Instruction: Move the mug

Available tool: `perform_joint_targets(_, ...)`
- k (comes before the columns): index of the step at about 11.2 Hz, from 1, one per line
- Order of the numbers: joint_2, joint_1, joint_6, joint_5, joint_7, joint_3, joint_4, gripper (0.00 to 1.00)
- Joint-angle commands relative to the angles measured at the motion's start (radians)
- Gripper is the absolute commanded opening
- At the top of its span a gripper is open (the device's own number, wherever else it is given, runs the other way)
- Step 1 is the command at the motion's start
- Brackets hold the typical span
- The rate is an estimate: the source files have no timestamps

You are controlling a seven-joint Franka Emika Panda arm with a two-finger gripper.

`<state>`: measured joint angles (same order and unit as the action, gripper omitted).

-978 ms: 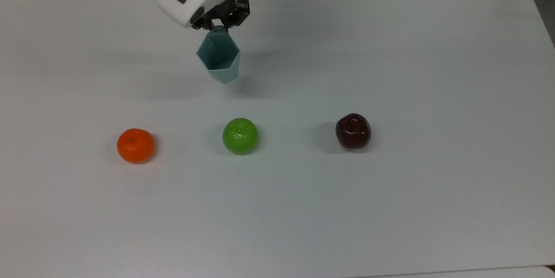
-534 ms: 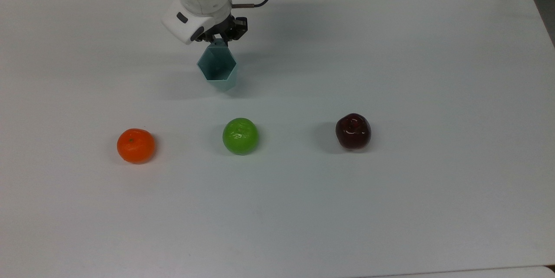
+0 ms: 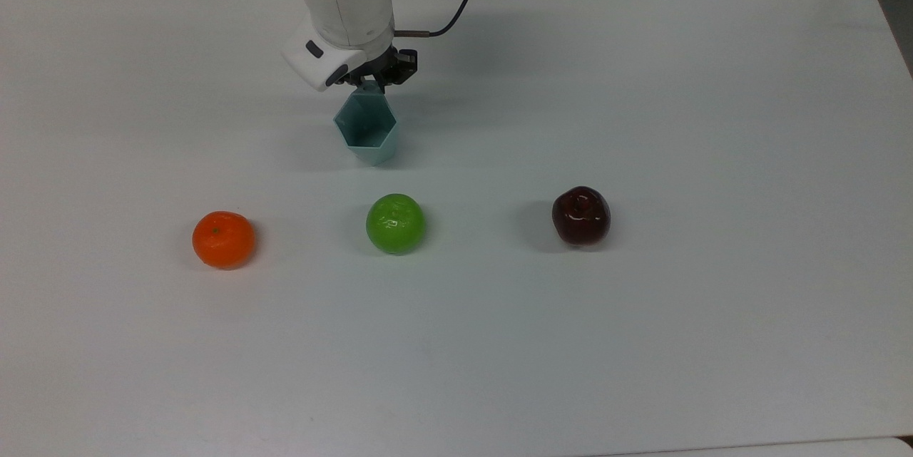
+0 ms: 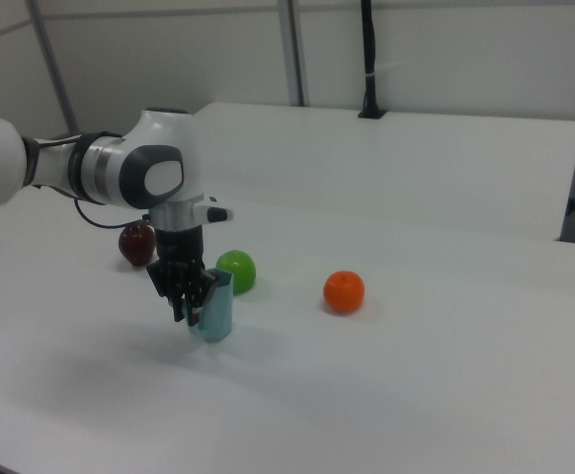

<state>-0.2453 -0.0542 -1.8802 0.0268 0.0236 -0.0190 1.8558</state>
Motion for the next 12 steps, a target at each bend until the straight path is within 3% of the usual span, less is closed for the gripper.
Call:
perform_joint_targets(1,0.008,-0.024,-0.023,-0.005,-0.024,-0.002,0.022,0.42)
perform_joint_targets(2,0.008,-0.024,-0.019,-0.005,-0.024,-0.002,0.022,0.64)
perform_joint_targets(4,0.014,-0.024,0.001,-0.005,-0.024,-0.002,0.020,1.00)
perform_joint_targets(12,0.171,0.004,0.229,-0.001,-0.024,-0.054,-0.211,1.00)
